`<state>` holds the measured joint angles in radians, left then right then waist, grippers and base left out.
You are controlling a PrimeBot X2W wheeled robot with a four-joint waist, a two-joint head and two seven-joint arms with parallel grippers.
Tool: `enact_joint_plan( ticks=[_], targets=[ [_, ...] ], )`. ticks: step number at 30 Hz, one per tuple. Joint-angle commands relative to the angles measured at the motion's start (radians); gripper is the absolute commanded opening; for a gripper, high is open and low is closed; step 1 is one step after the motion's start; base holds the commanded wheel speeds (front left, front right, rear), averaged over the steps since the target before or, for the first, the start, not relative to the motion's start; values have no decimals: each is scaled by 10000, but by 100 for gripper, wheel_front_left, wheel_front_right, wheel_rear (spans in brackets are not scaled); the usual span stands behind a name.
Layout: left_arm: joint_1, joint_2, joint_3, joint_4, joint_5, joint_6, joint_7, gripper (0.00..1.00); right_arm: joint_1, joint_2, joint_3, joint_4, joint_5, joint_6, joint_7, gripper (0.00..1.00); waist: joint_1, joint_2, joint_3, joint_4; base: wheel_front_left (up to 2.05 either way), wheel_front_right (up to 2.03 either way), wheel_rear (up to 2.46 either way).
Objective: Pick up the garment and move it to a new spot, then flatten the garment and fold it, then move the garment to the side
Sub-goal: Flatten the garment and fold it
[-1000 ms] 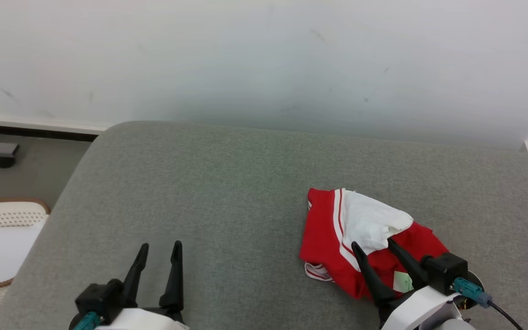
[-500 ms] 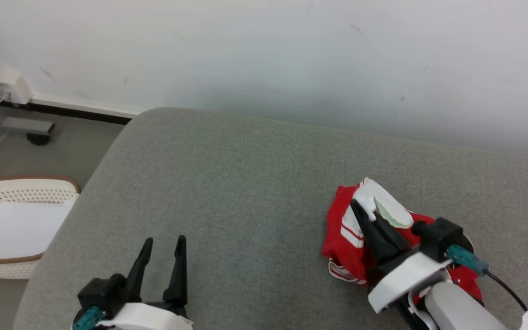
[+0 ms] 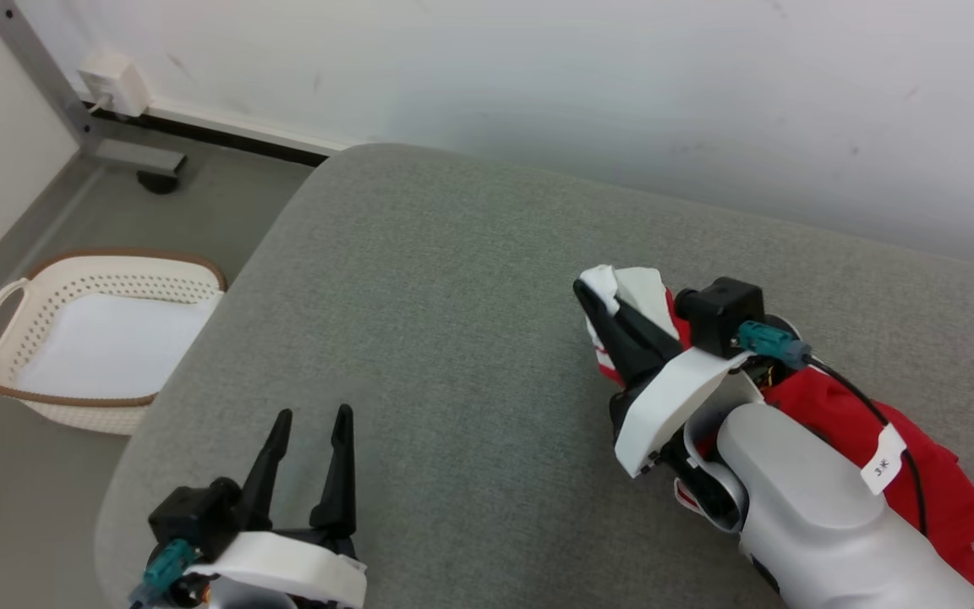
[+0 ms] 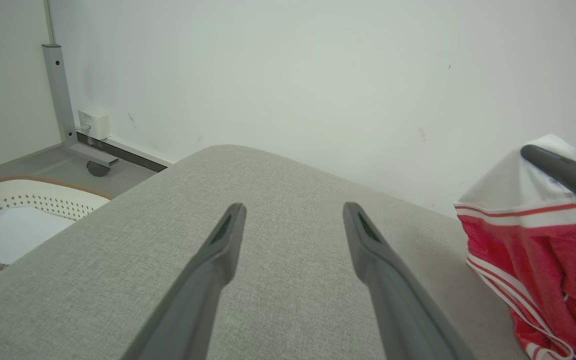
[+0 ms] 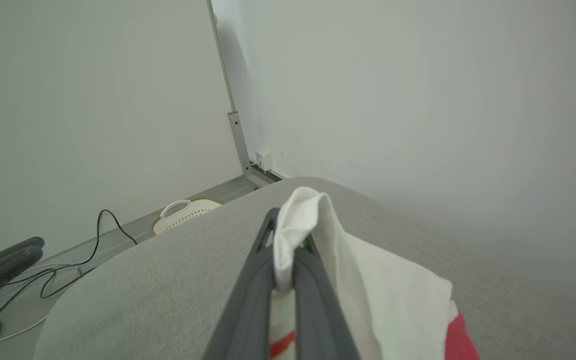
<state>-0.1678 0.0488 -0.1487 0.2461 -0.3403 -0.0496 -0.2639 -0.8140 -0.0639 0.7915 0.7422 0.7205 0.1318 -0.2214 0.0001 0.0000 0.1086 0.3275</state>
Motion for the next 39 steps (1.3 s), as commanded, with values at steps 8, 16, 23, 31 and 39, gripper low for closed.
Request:
enact_joint_plan(
  ticks=[8, 16, 23, 31, 39],
  targets=[
    [49, 34, 234, 41, 75, 96, -4, 100, -479, 102, 1574, 612, 1335, -24, -15, 100, -1, 0, -39, 112, 0, 0, 0],
    [348, 34, 490, 89, 395, -41, -2, 100, -557, -371, 1657, -315, 1657, -24, -424, 100, -1, 0, -621, -1085, 0, 0, 0],
    [628, 35, 564, 6, 504, -89, -2, 100, 964, -1709, -391, -2255, 599, -24, -434, 100, -1, 0, -1065, -2155, 0, 0, 0],
    [756, 35, 646, -152, 351, -16, -4, 100, 4153, -2390, -3141, -4564, -983, -22, -435, 100, -1, 0, -1122, -3088, 0, 0, 0],
    [703, 38, 539, -119, 306, -39, -2, 100, 6527, -1822, -4525, -4744, -818, -24, -425, 100, -1, 0, -1106, -3275, 0, 0, 0]
  ],
)
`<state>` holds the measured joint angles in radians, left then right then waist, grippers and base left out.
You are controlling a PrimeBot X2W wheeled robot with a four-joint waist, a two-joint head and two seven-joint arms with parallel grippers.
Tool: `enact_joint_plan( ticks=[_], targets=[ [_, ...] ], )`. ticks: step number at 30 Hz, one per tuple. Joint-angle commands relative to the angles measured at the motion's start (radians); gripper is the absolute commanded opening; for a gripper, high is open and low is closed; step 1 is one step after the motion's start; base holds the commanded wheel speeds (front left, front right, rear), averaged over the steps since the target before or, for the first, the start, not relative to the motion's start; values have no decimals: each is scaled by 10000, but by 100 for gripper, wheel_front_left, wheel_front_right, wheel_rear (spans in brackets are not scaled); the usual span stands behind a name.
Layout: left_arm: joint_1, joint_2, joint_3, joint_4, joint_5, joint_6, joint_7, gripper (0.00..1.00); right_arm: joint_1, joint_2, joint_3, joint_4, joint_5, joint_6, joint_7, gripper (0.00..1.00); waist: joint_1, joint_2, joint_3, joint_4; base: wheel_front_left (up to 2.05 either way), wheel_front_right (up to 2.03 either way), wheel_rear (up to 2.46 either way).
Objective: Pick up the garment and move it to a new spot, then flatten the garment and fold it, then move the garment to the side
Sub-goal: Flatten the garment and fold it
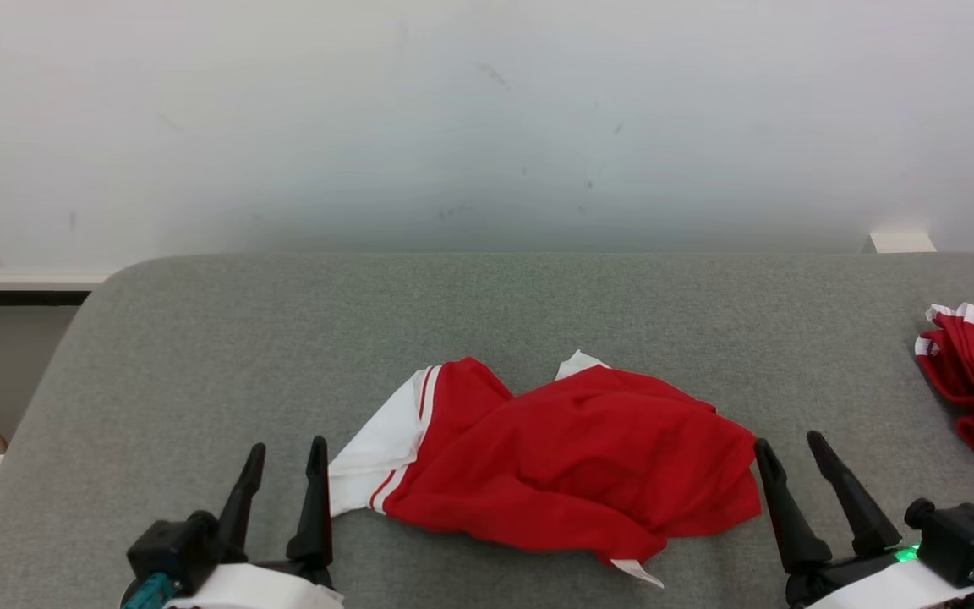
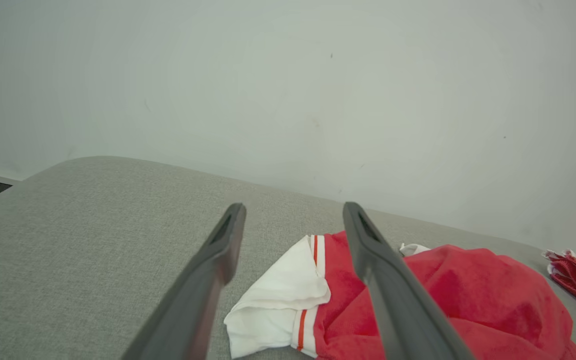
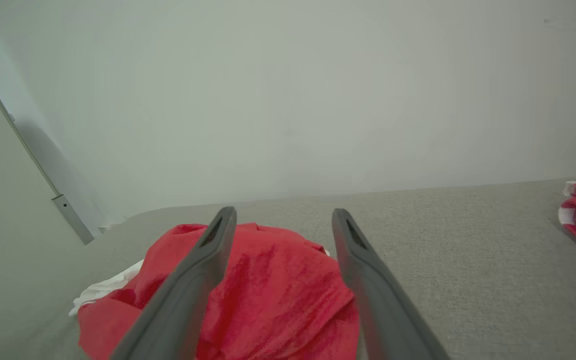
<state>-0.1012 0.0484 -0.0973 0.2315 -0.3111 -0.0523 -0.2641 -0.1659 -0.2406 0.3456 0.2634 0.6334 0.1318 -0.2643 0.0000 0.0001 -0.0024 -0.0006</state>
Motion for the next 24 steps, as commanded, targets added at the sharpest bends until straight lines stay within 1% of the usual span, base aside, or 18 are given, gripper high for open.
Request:
enact_joint_plan(
  ticks=[1, 3, 5, 7, 12, 16, 20, 21, 22, 23, 24],
  targets=[
    [18, 39, 4, 44, 31, -29, 0, 100, 161, 55, -89, 147, 226, -24, 56, 100, 0, -1, 12, 18, 0, 0, 0],
    [-18, 42, -10, 70, 74, -53, 0, 100, 249, 149, -151, 427, 343, -24, 189, 100, 0, -1, 29, 71, 0, 0, 0],
    [-38, 42, 12, 83, 116, -61, 0, 100, 170, 260, -221, 894, 544, -24, 575, 100, 0, -1, 46, 133, 0, 0, 0],
    [-64, 40, 10, 86, 127, -63, 0, 100, -110, 233, -336, 1356, 454, -23, 872, 100, 0, -1, 101, 224, 0, 0, 0],
    [-168, 42, -23, 104, 10, -41, 0, 100, -662, 546, -440, 2462, 1123, -23, 1845, 100, 0, -1, 287, 527, 0, 0, 0],
    [-250, 42, -91, 105, -108, -27, -2, 100, -1119, 677, -306, 3188, 1540, -23, 2458, 100, 0, -1, 416, 811, 0, 0, 0],
    [-332, 40, -146, 130, -168, -9, -2, 100, -1541, 746, -185, 3838, 1708, -23, 2667, 100, 0, -1, 508, 1119, 0, 0, 0],
    [-343, 40, -148, 136, -194, 5, -2, 100, -1611, 737, -110, 3963, 1724, -23, 2661, 48, 0, -1, 517, 1185, 0, 0, 0],
    [-351, 40, -165, 137, -218, 20, 0, 100, -1674, 693, -71, 4065, 1709, -23, 2570, 26, 0, -1, 524, 1268, 0, 0, 0],
    [-341, 40, -164, 140, -217, 32, -2, 100, -1721, 692, -18, 4134, 1731, -23, 2504, 0, 0, -1, 513, 1329, 0, 0, 0],
    [-321, 40, -159, 137, -225, 46, 0, 100, -1772, 700, 45, 4146, 1783, -23, 2429, 0, 0, -1, 507, 1384, 0, 0, 0]
  ],
)
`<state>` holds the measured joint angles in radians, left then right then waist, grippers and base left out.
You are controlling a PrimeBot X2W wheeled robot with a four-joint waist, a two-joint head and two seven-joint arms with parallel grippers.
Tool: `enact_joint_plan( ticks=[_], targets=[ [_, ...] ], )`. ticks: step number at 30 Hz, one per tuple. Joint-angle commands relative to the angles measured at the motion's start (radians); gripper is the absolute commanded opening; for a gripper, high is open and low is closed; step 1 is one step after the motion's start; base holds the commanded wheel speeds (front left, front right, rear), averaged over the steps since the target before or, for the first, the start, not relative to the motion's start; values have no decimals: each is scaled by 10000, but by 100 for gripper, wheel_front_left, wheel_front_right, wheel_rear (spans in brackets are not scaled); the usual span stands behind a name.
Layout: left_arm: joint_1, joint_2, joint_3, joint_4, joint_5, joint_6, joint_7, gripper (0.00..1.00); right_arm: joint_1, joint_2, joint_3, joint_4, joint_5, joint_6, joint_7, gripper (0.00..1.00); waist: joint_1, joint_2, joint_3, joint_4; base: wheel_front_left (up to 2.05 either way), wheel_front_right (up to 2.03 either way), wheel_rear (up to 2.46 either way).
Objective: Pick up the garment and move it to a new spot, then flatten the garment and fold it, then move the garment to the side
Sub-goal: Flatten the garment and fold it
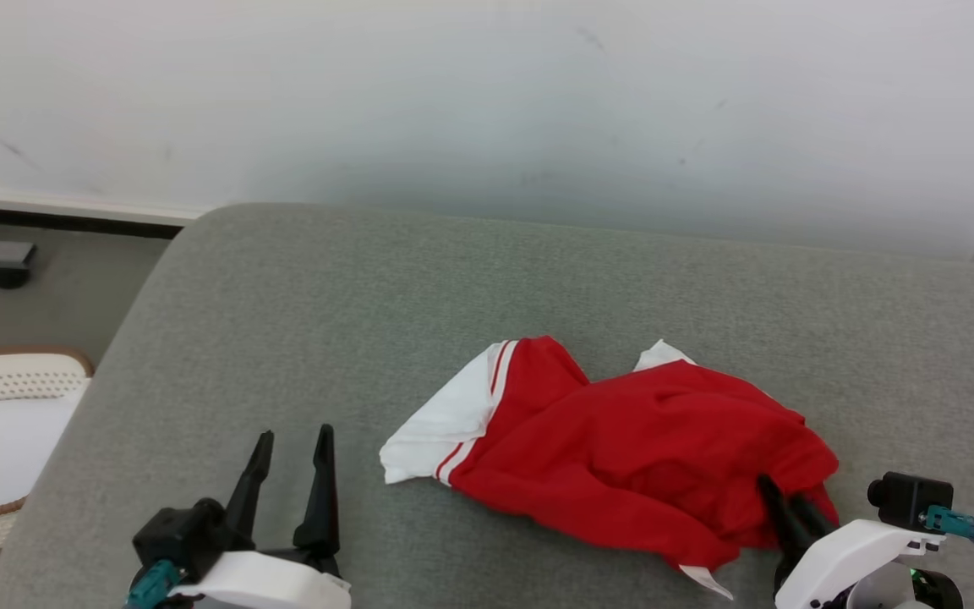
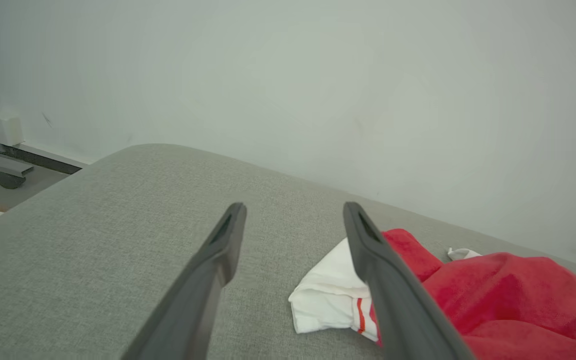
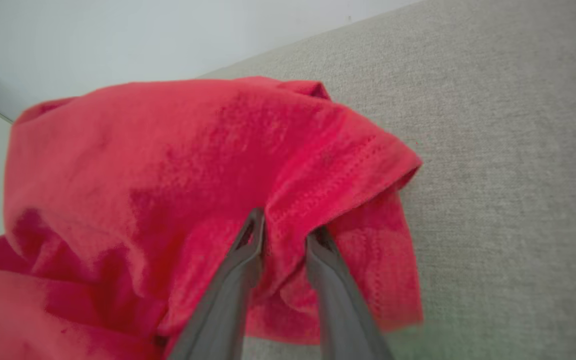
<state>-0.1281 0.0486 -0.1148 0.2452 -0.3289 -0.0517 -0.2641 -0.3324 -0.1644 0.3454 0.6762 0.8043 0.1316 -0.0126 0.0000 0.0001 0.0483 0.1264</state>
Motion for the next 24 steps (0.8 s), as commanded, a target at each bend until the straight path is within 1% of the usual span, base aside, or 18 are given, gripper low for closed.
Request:
enact_joint_plan(
  ticks=[1, 4, 7, 11, 15, 20, 22, 24],
  targets=[
    [-52, 38, 16, 1, -46, 40, 0, 100, -108, -61, 47, 18, 74, -21, -88, 0, 0, -1, 0, 114, 0, 0, 0],
    [19, 38, 47, 5, -38, 36, -2, 100, -216, -262, 73, -83, 179, -21, -462, 0, 0, -1, -26, 218, 0, 0, 0],
    [61, 38, 72, 17, -22, 29, -2, 100, -360, -462, -128, -399, 496, -21, -733, 0, 0, -1, -48, 250, 0, 0, 0],
    [86, 37, 128, -34, 1, 56, 0, 100, -639, -1171, -491, -829, 617, -21, -912, 0, 0, -1, -13, 186, 0, 0, 0],
    [-6, 37, 51, -94, -14, 65, -2, 100, -1111, -1916, -740, -909, 411, -21, -695, 0, 0, -1, 220, 100, 0, 0, 0],
    [-250, 38, 6, -118, 21, 11, -2, 100, -1906, -2714, -885, -450, -44, -21, -571, 0, 0, -1, 709, 67, 0, 0, 0],
    [-365, 38, -13, -112, 48, -27, 0, 100, -2316, -2911, -987, 6, -341, -21, -709, 0, 0, -1, 893, 80, 0, 0, 0],
    [-448, 38, -18, -79, 86, -66, 0, 100, -2630, -2891, -1045, 583, -464, -21, -732, 0, 0, -1, 1040, 90, 0, 0, 0]
  ],
)
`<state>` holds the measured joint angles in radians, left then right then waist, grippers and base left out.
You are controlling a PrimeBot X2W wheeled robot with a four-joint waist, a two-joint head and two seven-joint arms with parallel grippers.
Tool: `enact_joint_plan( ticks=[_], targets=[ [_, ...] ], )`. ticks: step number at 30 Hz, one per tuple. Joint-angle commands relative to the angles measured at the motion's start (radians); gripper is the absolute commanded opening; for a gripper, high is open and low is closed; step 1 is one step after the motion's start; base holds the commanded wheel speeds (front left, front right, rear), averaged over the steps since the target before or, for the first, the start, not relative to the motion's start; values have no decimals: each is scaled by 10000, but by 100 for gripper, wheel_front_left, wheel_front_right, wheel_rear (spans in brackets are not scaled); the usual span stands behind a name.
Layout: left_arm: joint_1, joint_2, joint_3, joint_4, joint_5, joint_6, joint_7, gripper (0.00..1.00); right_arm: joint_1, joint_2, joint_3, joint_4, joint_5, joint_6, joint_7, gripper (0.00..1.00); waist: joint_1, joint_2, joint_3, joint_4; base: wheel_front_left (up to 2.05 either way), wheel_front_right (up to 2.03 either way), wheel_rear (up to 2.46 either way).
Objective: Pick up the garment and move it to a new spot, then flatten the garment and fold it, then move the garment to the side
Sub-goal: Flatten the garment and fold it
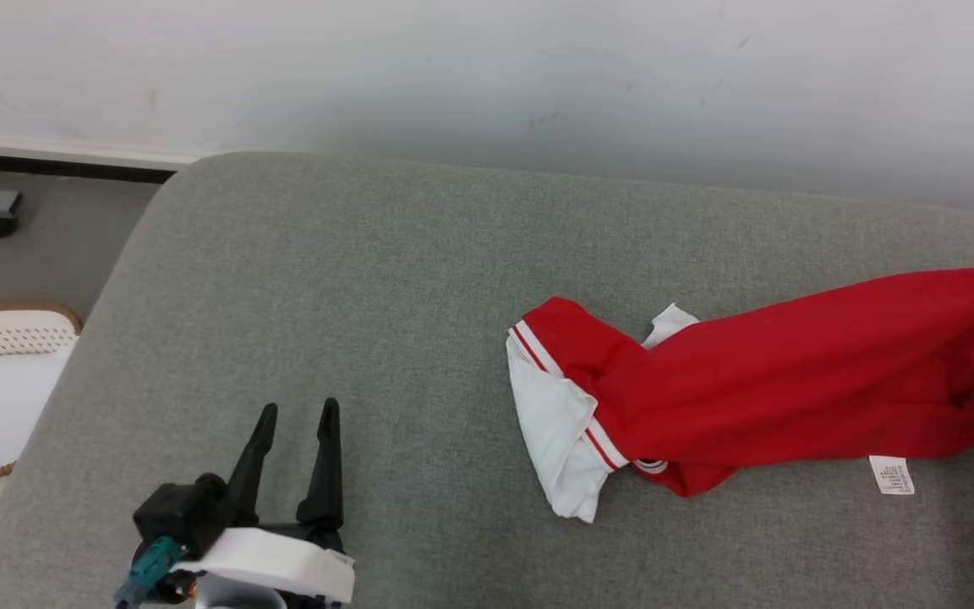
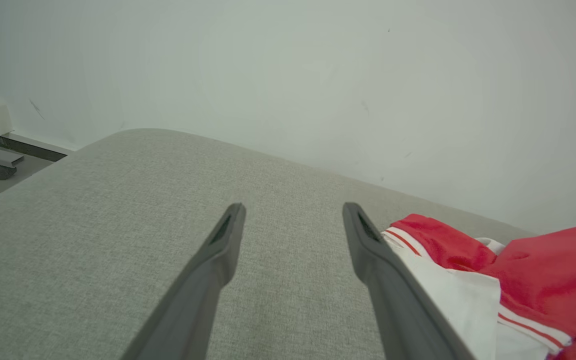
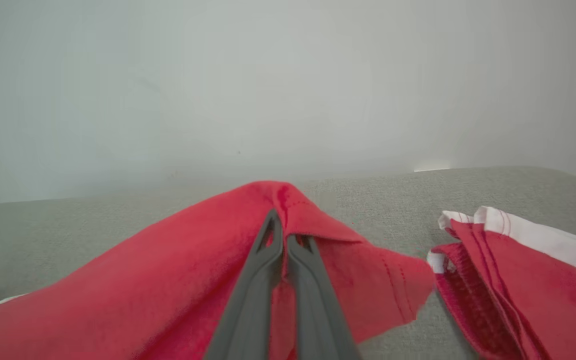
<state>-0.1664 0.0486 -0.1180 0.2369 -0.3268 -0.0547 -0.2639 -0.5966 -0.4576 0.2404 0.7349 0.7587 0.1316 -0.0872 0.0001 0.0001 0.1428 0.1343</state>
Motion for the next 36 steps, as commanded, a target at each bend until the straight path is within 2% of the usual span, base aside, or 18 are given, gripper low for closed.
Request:
enact_joint_plan(
  ticks=[1, 2, 3, 4, 13, 22, 29, 33, 36],
  targets=[
    [-115, 40, 11, 15, 67, -39, -4, 100, -133, 96, 14, 296, -8, -21, 64, 0, -1, -1, 157, 20, 0, 0, 0],
    [-150, 40, 9, 30, 74, -62, -4, 100, -280, 130, 27, 579, -14, -21, 116, 24, -1, -1, 186, 29, 0, 0, 0],
    [-166, 38, 5, 45, 78, -60, -4, 100, -398, 174, 71, 811, -15, -21, 126, 73, -1, -1, 198, 35, 0, 0, 0],
    [-166, 40, 9, 68, 80, -64, -4, 100, -486, 259, 79, 1042, 60, -21, 115, 100, -1, -1, 192, 36, 0, 0, 0],
    [171, 37, 64, 304, 206, -84, -2, 100, -220, 816, 452, 1835, -3, -21, -596, 100, -1, -1, -672, -413, 0, 0, 0],
    [592, 38, -5, 318, 134, -57, -2, 100, 1597, 1358, 598, 685, 1, -21, -1228, 100, -1, -1, -1397, -1058, 0, 0, 0],
    [648, 38, 4, 214, 146, -33, -3, 100, 2841, 1748, 380, 151, -287, -21, -1342, 100, -1, -1, -1326, -1233, 0, 0, 0],
    [447, 38, 22, 171, 203, -70, -3, 100, 2579, 1867, 62, 42, -136, -21, -1387, 100, -1, -1, -1070, -1210, 0, 0, 0],
    [300, 40, -8, 151, 230, -121, -3, 100, 2129, 1911, -93, 304, 99, -21, -952, 100, -1, -1, -790, -1126, 0, 0, 0]
  ],
)
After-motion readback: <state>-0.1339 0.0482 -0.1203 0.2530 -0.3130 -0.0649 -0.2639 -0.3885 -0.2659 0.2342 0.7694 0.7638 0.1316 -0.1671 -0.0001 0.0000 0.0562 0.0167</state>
